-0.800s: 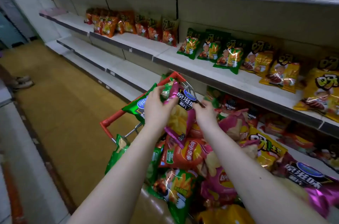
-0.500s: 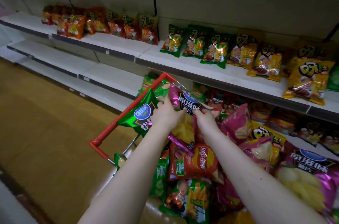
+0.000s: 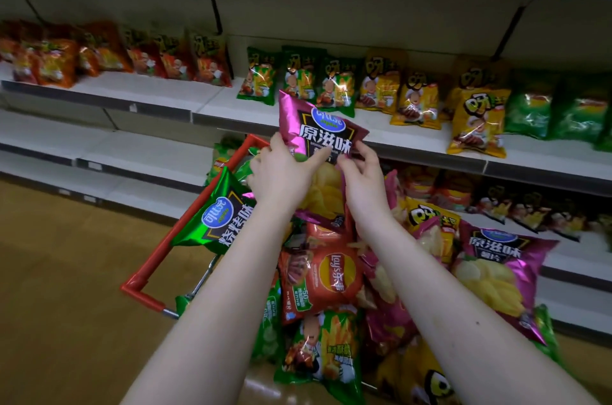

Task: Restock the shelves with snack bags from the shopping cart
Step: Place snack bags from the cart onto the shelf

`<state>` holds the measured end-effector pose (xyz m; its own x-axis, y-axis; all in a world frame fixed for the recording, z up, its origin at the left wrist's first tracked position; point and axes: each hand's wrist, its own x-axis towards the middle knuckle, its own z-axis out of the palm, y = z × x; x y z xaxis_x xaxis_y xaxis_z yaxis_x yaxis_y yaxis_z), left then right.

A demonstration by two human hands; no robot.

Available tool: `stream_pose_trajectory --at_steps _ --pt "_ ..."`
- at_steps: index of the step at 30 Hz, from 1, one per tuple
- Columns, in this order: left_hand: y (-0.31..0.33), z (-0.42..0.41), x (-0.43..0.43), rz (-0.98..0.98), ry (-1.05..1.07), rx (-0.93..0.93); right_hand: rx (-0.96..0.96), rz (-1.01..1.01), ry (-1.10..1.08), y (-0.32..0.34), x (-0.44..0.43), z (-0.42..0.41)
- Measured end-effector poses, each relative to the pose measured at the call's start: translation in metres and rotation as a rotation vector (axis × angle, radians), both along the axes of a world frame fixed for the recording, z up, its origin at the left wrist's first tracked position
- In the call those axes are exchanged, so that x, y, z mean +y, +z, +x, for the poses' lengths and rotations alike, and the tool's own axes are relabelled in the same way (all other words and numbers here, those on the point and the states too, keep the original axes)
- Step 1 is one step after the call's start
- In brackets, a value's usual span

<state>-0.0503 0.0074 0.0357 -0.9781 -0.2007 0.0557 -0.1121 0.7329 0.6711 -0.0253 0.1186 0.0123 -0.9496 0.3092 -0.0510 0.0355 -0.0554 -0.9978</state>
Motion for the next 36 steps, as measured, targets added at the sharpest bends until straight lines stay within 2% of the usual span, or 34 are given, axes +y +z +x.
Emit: stream_pose_trajectory --at_steps 4,8,12,14,17,20,24,26,29,36 --pt "0.014 0.010 0.019 0.068 -0.008 0.097 0.068 -0.019 -0.017 0.020 0.018 0.012" --pt "0.022 0.021 0.047 0.252 -0.100 0.220 0.165 -0.043 -0.028 0.036 0.048 0.027" --pt "0.029 0.037 0.093 0.383 -0.119 0.290 0.288 0.010 -0.108 0.045 0.114 0.051" --pt "0.030 0.047 0.117 0.459 -0.131 0.302 0.274 0.091 -0.200 0.038 0.158 0.068" --pt "0.025 0.064 0.148 0.546 -0.155 0.309 0.089 0.242 -0.385 -0.001 0.219 0.088" --pt "0.009 0.081 0.188 0.629 -0.171 0.282 -0.280 0.404 -0.545 -0.055 0.272 0.103" --pt "-0.021 0.096 0.223 0.656 -0.162 0.184 -0.630 0.309 -0.401 -0.119 0.295 0.110" --pt "-0.035 0.100 0.234 0.630 -0.142 0.152 -0.685 0.264 -0.336 -0.138 0.297 0.109" --pt "-0.048 0.105 0.244 0.608 -0.106 0.117 -0.640 0.222 -0.290 -0.149 0.297 0.103" --pt "-0.062 0.117 0.251 0.554 -0.056 0.113 -0.605 0.302 -0.226 -0.168 0.297 0.095"
